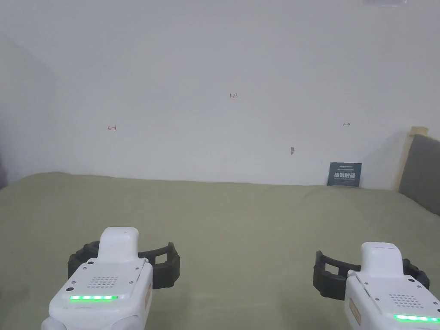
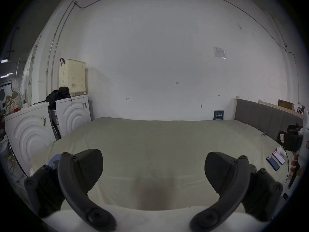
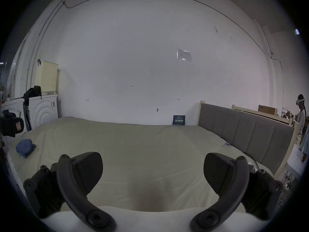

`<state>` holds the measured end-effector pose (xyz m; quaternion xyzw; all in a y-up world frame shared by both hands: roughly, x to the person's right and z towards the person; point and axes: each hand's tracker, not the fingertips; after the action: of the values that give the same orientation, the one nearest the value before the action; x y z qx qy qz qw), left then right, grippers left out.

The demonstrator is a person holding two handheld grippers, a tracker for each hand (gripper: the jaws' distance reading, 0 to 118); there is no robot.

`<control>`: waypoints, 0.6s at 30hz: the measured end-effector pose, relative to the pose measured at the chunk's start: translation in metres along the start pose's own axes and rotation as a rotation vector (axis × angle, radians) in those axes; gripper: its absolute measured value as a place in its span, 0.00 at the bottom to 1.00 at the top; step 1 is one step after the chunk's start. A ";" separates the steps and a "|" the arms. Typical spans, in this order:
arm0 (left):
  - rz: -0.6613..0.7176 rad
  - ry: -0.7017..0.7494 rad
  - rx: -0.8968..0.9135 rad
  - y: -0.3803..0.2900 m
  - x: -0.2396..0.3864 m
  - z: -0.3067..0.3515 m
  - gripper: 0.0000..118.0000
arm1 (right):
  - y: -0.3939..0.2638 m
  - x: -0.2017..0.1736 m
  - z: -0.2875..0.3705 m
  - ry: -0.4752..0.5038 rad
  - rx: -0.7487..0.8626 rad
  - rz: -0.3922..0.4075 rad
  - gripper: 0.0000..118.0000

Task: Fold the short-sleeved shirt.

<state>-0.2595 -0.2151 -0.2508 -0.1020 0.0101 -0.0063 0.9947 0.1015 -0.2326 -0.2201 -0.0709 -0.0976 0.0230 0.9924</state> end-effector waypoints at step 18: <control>-0.009 0.006 0.009 -0.003 0.001 0.001 1.00 | 0.002 0.006 0.003 -0.004 -0.007 -0.033 1.00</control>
<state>-0.2589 -0.2180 -0.2491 -0.0974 0.0125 -0.0111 0.9951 0.1068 -0.2302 -0.2162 -0.0728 -0.1011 0.0064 0.9922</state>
